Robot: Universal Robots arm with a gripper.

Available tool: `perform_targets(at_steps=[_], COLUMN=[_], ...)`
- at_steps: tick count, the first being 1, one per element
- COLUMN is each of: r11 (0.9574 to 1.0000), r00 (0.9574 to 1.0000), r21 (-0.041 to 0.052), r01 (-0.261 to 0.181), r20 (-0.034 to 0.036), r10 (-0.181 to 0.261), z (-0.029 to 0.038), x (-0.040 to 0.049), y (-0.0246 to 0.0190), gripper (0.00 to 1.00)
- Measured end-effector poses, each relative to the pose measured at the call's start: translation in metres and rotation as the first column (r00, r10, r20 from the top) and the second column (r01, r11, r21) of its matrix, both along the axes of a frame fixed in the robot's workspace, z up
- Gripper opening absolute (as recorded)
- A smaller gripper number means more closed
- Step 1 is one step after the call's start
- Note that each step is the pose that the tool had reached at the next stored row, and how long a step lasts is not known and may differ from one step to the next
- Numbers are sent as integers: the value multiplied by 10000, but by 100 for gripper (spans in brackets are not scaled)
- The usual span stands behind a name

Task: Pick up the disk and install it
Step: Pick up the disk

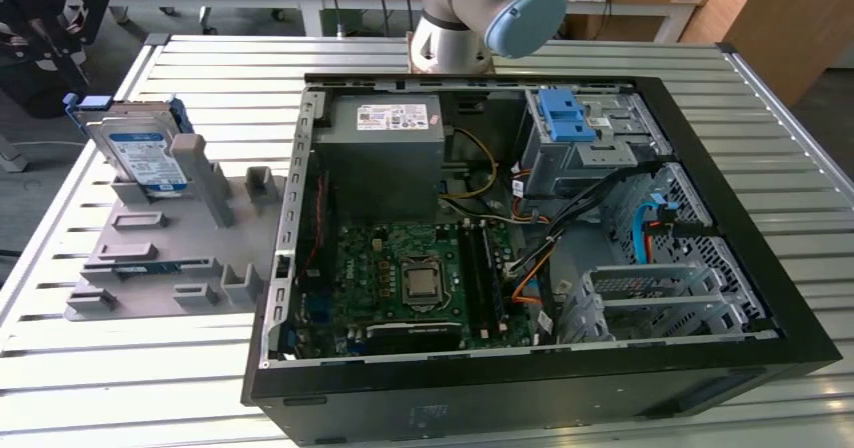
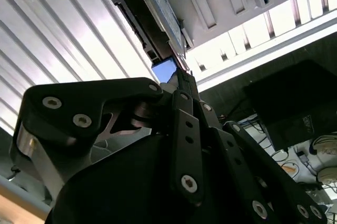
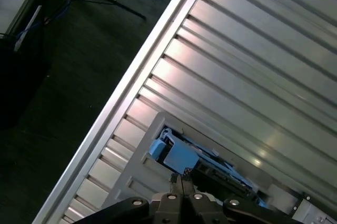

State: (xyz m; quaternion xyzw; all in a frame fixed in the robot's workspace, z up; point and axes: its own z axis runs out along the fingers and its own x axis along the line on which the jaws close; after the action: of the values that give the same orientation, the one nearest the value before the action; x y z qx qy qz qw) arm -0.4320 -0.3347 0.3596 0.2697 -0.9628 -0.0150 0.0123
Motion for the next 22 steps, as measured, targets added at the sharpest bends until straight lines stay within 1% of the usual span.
perform_targets(at_steps=[4,8,10,12,15,17,18,22], r11=[9989,9955,9921,9872,9769,9687,9667,9664], r00=[9989,9955,9921,9872,9769,9687,9667,9664], r21=[0,-1,-1,-1,-1,-1,0,-1], r01=[-474,-952,-1258,-1592,-2139,-2483,-2561,-2571], r20=[5,12,12,12,12,11,11,12], r10=[474,952,1258,1592,2139,2483,2561,2571], z=[0,-1,-2,-3,-6,-6,-6,-7], x=[0,0,0,0,0,0,0,0], y=[0,0,0,0,0,0,0,0], gripper=[11,11,11,11,11,11,11,11])
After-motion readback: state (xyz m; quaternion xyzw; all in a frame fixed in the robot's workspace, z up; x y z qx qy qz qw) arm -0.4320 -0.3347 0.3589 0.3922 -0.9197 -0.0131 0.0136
